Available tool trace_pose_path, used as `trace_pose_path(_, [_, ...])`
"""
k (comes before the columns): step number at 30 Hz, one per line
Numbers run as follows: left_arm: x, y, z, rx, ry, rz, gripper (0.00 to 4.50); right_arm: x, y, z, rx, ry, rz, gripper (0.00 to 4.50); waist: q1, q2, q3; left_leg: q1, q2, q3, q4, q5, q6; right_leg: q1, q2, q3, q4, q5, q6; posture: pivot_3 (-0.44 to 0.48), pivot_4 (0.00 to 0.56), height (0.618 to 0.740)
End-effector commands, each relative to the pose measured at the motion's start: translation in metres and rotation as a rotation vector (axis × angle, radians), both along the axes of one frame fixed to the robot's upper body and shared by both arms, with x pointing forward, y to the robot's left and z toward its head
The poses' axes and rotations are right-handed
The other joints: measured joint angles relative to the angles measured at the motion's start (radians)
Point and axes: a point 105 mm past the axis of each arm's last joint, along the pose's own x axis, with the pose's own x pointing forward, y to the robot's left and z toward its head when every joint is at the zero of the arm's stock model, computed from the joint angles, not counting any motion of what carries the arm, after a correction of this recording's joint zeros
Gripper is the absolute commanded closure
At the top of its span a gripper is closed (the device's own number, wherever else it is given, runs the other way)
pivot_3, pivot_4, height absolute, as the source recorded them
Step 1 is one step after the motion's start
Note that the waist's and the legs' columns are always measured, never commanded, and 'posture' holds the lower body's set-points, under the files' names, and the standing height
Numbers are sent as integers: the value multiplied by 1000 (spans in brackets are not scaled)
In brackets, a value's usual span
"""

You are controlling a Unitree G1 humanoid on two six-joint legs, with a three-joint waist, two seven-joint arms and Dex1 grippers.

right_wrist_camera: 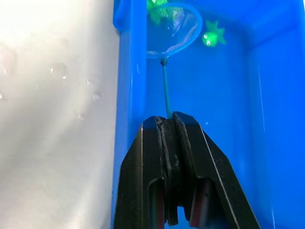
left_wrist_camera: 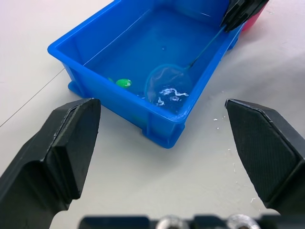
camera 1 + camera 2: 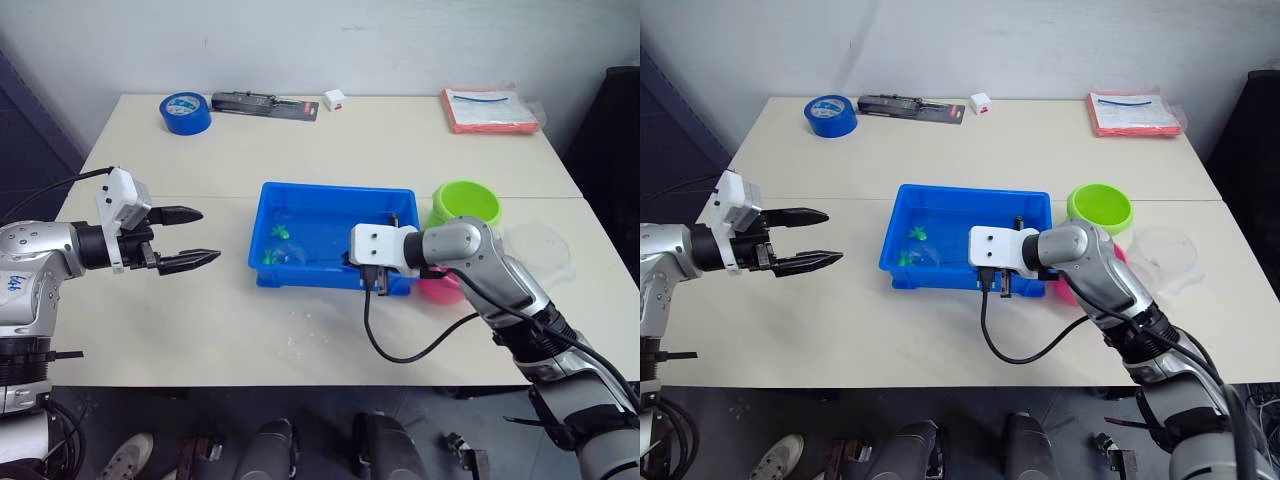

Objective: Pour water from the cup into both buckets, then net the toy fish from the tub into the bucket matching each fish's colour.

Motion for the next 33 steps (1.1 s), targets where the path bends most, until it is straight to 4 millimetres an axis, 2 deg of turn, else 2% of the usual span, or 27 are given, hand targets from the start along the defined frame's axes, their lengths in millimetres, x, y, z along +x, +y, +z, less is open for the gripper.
trace_pose_path(1, [-4,3,16,-2,-56,6,0,-5,12,4,6,-36,33,3703,-1,0,0,0,0,0,0,0,0,0,0,0,0,0,0,0,150,737])
trace_pose_path(5, [-4,3,16,-6,-59,8,0,6,6,2,-33,-80,-15,3703,-9,0,0,0,0,0,0,0,0,0,0,0,0,0,0,0,150,737])
trace_pose_path(16, [-5,2,16,-14,-63,8,0,15,-20,7,-89,-111,-60,3703,-18,0,0,0,0,-2,-1,0,0,0,0,0,0,0,0,0,150,737])
trace_pose_path(26, [-8,3,15,-14,-64,16,0,13,-10,6,-92,-114,-28,3703,-19,0,0,0,0,-2,-1,0,0,0,0,1,0,0,0,0,150,737])
trace_pose_path(33, [-11,5,14,-12,-63,27,0,25,-28,8,-131,-118,-85,3703,-18,0,0,0,0,-3,-1,0,0,1,-1,1,0,0,0,0,150,737])
